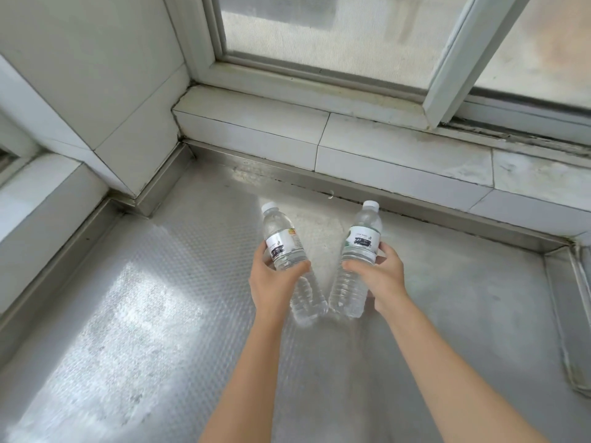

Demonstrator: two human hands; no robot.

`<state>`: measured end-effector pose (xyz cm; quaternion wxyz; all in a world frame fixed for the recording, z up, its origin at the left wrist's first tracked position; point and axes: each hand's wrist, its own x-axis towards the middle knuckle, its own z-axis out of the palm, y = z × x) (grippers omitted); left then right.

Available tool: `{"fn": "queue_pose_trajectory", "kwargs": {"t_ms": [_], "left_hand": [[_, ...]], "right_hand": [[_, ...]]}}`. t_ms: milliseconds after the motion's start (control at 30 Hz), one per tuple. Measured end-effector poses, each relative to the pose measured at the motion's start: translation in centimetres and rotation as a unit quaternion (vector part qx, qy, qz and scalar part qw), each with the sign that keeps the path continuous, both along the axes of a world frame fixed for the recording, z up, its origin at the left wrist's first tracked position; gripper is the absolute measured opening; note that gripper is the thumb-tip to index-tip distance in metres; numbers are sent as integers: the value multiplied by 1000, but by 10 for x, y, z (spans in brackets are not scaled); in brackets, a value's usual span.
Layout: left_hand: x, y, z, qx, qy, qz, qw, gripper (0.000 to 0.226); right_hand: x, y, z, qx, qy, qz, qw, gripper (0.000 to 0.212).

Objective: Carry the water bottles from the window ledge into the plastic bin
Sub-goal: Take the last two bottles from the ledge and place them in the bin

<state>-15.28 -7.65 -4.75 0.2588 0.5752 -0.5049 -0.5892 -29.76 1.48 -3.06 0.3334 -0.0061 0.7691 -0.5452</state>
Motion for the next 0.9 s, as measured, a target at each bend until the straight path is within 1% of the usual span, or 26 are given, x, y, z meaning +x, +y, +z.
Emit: {"fn": "queue_pose_trajectory", "kwargs": {"t_ms": [67, 233, 300, 400, 533, 633, 767, 900], "left_hand": [[10, 8, 7, -12, 26, 15, 999, 76], [41, 32, 38, -60, 59, 31, 996, 78], [55, 45, 53, -84, 64, 39, 994, 77], [77, 72, 79, -122, 79, 60, 987, 81], [109, 121, 114, -170, 78, 64, 980, 87], [135, 167, 136, -209, 56, 76, 973, 92], [165, 225, 157, -248, 44, 126, 960, 96], [198, 275, 176, -264, 40, 189, 945, 100]], "right_hand": [[9, 7, 9, -15, 18, 38, 999, 79], [30, 32, 40, -55, 50, 108, 991, 87], [39, 44, 52, -73, 63, 133, 986, 87], [54, 65, 72, -110, 85, 178, 974, 81], [76, 101, 96, -149, 109, 234, 955, 80], [94, 131, 112, -172, 125, 277, 937, 83], [120, 169, 133, -204, 132, 325, 914, 85], [153, 202, 157, -227, 148, 374, 887, 86]]}}
